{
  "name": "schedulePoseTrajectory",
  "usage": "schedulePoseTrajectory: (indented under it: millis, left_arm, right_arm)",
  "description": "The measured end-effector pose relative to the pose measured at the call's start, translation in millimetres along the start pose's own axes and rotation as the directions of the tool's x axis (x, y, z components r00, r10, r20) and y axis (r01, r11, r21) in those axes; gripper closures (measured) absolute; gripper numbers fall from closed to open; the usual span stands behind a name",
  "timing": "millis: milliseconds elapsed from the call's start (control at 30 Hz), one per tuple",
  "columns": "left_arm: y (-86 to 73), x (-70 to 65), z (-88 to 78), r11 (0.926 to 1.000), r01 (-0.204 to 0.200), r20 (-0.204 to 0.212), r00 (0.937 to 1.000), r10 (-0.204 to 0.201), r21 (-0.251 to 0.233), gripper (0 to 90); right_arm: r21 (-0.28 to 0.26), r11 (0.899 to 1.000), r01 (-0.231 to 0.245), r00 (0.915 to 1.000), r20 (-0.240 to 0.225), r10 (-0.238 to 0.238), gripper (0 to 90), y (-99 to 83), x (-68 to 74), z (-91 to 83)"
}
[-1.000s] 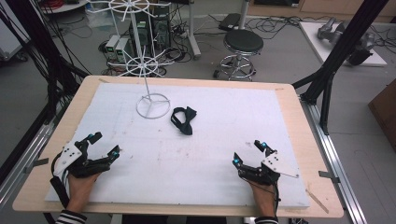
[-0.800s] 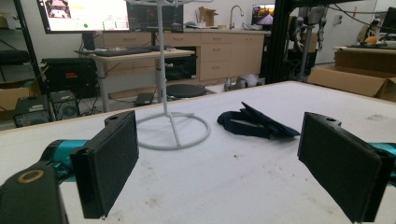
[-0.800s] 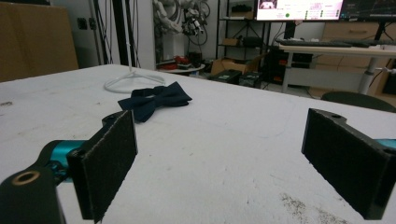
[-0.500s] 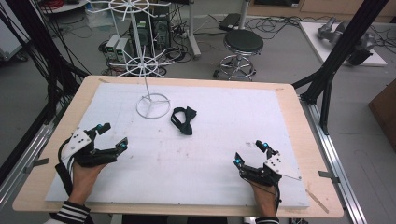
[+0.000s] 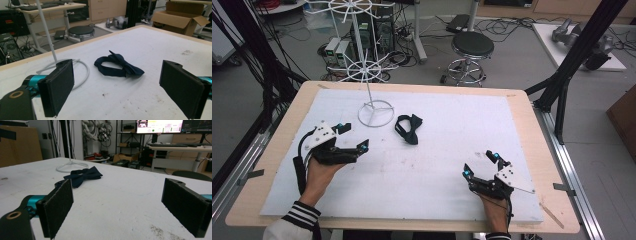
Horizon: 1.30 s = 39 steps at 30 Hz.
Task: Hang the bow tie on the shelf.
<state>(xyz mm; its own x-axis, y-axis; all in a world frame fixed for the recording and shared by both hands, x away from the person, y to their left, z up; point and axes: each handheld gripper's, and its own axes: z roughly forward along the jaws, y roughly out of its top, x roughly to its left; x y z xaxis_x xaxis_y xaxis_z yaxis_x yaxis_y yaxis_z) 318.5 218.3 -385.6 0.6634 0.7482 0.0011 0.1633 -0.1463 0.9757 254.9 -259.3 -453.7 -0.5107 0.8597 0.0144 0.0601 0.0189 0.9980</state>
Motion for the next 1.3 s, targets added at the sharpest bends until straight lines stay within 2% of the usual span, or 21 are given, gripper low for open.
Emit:
schedulePoseTrajectory:
  millis: [267,400,467,533,700,733,767,800,833,867,933,967,1100,1133,1167,1233,1300]
  left_arm:
    - [9.1,-6.8,26.5,0.9973,-0.003,0.027,0.9996,0.001,0.073,12.9]
    - [12.8,-11.1,42.8,0.9926,0.002,0.036,0.9993,-0.006,0.121,13.0]
    - [13.5,-12.1,46.1,0.9916,0.004,0.038,0.9992,-0.009,0.129,13.0]
    - [15.8,-14.7,55.5,0.9875,-0.004,0.044,0.999,-0.003,0.157,13.0]
    - [18.7,-19.3,67.0,0.9825,-0.009,0.056,0.9984,-0.002,0.186,13.0]
    - [19.4,-20.4,69.9,0.9808,-0.006,0.062,0.9981,-0.006,0.195,13.1]
    - [20.1,-21.3,75.7,0.976,-0.011,0.072,0.9974,-0.005,0.218,13.2]
    - [20.1,-21.3,75.7,0.976,-0.011,0.072,0.9974,-0.005,0.218,13.2]
    - [20.3,-21.7,81.9,0.9706,-0.01,0.073,0.9973,-0.008,0.241,13.3]
    - [20.3,-21.7,81.9,0.9706,-0.01,0.073,0.9973,-0.008,0.241,13.3]
    - [20.1,-21.4,87.8,0.964,-0.005,0.074,0.9972,-0.015,0.266,13.3]
    - [19.8,-22.0,90.4,0.9634,0.004,0.071,0.9972,-0.024,0.268,13.3]
    - [19.2,-22.6,104.0,0.9475,0.0,0.087,0.9958,-0.029,0.32,13.2]
    - [19.2,-22.6,104.0,0.9475,0.0,0.087,0.9958,-0.029,0.32,13.3]
    - [18.6,-22.9,109.5,0.943,0.007,0.083,0.9959,-0.037,0.333,13.3]
    - [18.2,-22.9,111.8,0.9413,0.01,0.083,0.9957,-0.041,0.337,13.2]
    - [17.3,-22.9,116.4,0.9361,0.023,0.079,0.9954,-0.054,0.351,13.3]
  right_arm:
    - [-0.011,1.0,0.005,1.0,0.002,-0.005,9.5,-0.3,0.2,-0.7]
    - [-0.011,1.0,0.001,1.0,0.003,-0.001,9.5,-0.4,0.2,-1.0]
    - [-0.013,1.0,0.003,1.0,0.001,-0.003,9.5,-0.4,0.2,-0.9]
    - [-0.012,1.0,0.001,1.0,0.003,-0.001,9.5,-0.4,0.3,-1.1]
    - [-0.011,1.0,-0.001,1.0,0.003,0.001,9.5,-0.4,0.2,-1.2]
    - [-0.011,1.0,-0.001,1.0,0.002,0.001,9.5,-0.5,0.2,-1.2]
    - [-0.016,1.0,0.007,1.0,0.005,-0.007,9.5,-0.4,-0.4,-1.0]
    - [-0.013,1.0,0.003,1.0,0.003,-0.003,9.5,-0.6,0.0,-1.3]
    - [-0.016,1.0,0.006,1.0,0.005,-0.006,9.5,-0.5,-0.3,-1.2]
    - [-0.016,1.0,0.006,1.0,0.005,-0.006,9.5,-0.5,-0.3,-1.2]
    - [-0.017,1.0,0.004,1.0,0.004,-0.004,9.5,-0.5,-0.3,-1.3]
    - [-0.018,1.0,0.002,1.0,0.004,-0.002,9.5,-0.5,-0.3,-1.2]
    - [-0.019,1.0,0.002,1.0,0.004,-0.001,9.5,-0.6,-0.4,-1.2]
    - [-0.019,1.0,0.002,1.0,0.004,-0.001,9.5,-0.6,-0.4,-1.2]
    - [-0.019,1.0,0.0,1.0,0.004,0.0,9.5,-0.5,-0.4,-1.2]
    - [-0.019,1.0,0.0,1.0,0.004,0.0,9.5,-0.6,-0.4,-1.2]
    - [-0.019,1.0,0.0,1.0,0.005,0.0,9.5,-0.6,-0.4,-1.2]
